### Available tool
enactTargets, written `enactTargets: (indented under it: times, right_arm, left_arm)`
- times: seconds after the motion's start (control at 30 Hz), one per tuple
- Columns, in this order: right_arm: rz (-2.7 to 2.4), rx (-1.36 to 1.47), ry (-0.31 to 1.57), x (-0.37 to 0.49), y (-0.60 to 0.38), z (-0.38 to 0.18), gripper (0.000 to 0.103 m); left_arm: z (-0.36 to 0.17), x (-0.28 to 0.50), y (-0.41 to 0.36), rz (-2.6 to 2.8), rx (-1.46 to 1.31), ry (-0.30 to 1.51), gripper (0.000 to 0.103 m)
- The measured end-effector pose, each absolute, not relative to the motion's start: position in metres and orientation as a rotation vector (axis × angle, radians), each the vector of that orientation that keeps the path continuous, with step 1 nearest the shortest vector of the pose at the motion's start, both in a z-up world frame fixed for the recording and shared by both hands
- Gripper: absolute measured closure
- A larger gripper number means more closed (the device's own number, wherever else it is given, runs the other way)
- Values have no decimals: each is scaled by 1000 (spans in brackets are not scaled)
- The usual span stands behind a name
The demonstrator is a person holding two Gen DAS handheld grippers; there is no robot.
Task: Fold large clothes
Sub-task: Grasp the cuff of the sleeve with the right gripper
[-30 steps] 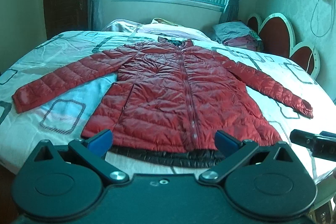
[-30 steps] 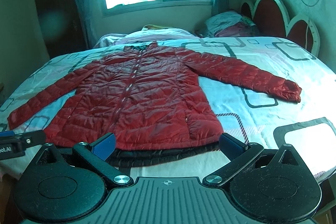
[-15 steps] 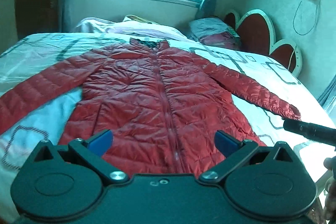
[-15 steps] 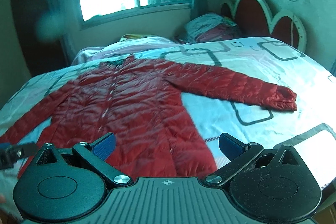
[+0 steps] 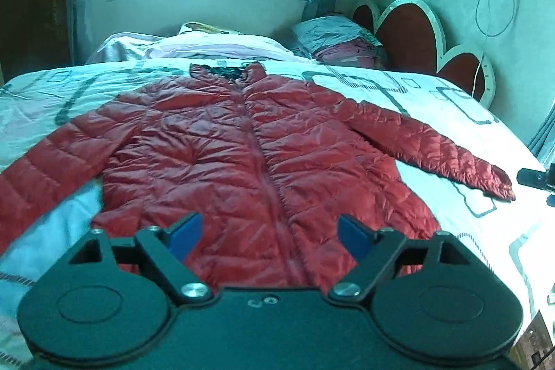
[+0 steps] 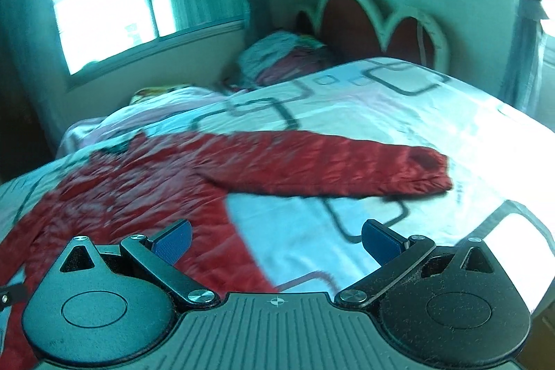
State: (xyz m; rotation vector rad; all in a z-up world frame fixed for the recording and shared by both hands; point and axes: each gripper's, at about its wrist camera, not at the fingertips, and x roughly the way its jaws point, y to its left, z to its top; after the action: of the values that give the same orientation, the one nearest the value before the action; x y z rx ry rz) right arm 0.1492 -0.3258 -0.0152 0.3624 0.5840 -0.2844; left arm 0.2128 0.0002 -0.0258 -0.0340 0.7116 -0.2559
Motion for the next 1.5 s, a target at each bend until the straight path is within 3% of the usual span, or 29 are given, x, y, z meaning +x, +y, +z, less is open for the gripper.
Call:
enactTargets:
  times: [0.23,0.3,0.63,0.67,0.7,0.73,0.97,1.03,1.07,1.1,1.17,1.5]
  right_arm:
    - [-389,534,558,171,-407,-40,1]
    - [-406,575,571,182,-429,-50,35]
    - [-468,842,611,206,-517,-116,36]
    - [-468,858,617,208,-521,-121,38]
    - [-467,873,623,209,-525,-126,51]
    - [-468,896,630,210,-529,-131,53]
    - [-469,1013,570,208,-552,-146,53]
    - [-485,982,573,211,-554,-143,60]
    - [-497,955,587,214,-554,-142,77]
    - [-500,950,592,215,-555,-142,88]
    - [-505,928,584,218,-557,-139,96]
    - [-266,453,489,278,-463,-57,98]
  left_arm:
    - [-30,246,-21,-192,-24,697,9]
    - [-31,257,-28,-187,-31,712,9]
    - [-49,302,-83,-190,3,772,11]
    - [-49,305,-88,-194,-5,785,11]
    - [-50,308,-92,-200,-21,794,11]
    - [-50,310,-96,-201,-28,797,11]
    - [-48,321,-116,-182,-3,798,11]
    - [-50,322,-117,-168,-1,801,11]
    - [-51,323,-116,-161,-1,809,11]
    - [-52,324,-115,-156,-3,816,11]
    - [-53,323,-111,-147,-7,819,11]
    - [-59,331,-35,-16,-86,821,15]
